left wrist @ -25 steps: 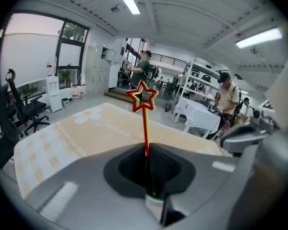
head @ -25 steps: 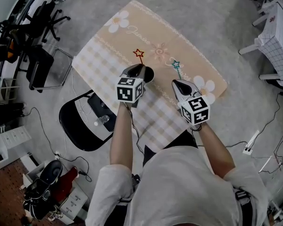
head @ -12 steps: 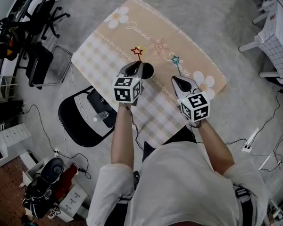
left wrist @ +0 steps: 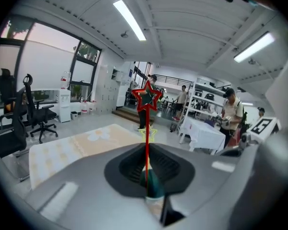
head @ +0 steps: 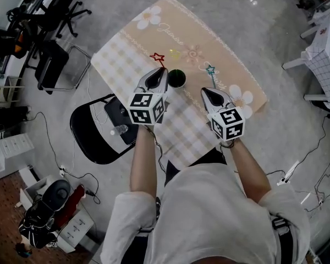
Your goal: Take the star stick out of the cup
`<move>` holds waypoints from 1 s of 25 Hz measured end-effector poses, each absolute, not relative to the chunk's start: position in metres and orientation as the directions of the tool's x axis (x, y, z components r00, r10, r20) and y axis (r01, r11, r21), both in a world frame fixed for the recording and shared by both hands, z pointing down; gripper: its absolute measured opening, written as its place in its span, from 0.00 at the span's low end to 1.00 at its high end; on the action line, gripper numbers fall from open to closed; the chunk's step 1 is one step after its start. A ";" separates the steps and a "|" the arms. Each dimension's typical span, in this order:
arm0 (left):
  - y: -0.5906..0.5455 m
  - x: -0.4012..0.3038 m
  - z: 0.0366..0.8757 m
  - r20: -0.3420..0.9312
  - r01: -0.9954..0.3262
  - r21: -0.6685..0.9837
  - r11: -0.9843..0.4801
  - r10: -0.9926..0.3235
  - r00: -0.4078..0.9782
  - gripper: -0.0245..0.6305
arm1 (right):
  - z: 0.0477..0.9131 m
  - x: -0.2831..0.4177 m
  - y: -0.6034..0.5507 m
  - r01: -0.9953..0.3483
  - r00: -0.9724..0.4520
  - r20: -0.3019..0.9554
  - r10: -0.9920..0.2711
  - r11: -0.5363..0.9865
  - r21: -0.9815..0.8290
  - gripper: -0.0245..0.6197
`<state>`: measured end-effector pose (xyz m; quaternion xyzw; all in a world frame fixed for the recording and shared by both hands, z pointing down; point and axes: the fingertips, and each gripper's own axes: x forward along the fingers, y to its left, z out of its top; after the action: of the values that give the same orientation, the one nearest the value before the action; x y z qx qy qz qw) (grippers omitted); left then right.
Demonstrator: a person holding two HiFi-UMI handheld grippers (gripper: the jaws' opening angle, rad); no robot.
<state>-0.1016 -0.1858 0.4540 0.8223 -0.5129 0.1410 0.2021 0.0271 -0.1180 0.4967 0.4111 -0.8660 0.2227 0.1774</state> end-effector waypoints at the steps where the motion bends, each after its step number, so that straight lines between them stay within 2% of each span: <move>1: -0.184 -0.103 0.447 0.426 -0.903 0.187 -0.388 -0.796 0.430 0.06 | 0.495 0.024 -0.117 -0.786 -0.606 0.487 -0.629 0.570 -0.240 0.04; 6: -0.174 -0.115 0.415 0.374 -0.918 0.162 -0.363 -0.838 0.397 0.06 | 0.491 0.008 -0.110 -0.755 -0.639 0.476 -0.604 0.611 -0.238 0.04; 12: -0.151 -0.133 0.380 0.311 -0.918 0.247 -0.309 -0.872 0.377 0.07 | 0.490 -0.012 -0.102 -0.700 -0.689 0.469 -0.553 0.674 -0.235 0.04; 18: -0.111 -0.152 0.385 0.370 -0.941 0.261 -0.213 -0.879 0.302 0.06 | 0.491 -0.030 -0.091 -0.640 -0.736 0.462 -0.494 0.730 -0.239 0.04; 25: -0.074 -0.142 0.464 0.491 -0.919 0.373 -0.124 -0.815 0.309 0.06 | 0.505 -0.042 -0.077 -0.598 -0.758 0.482 -0.440 0.764 -0.242 0.04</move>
<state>-0.1424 -0.0740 0.4642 0.7451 -0.5819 0.0830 0.3153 -0.0424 -0.0769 0.5045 0.2828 -0.9170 0.1946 0.2030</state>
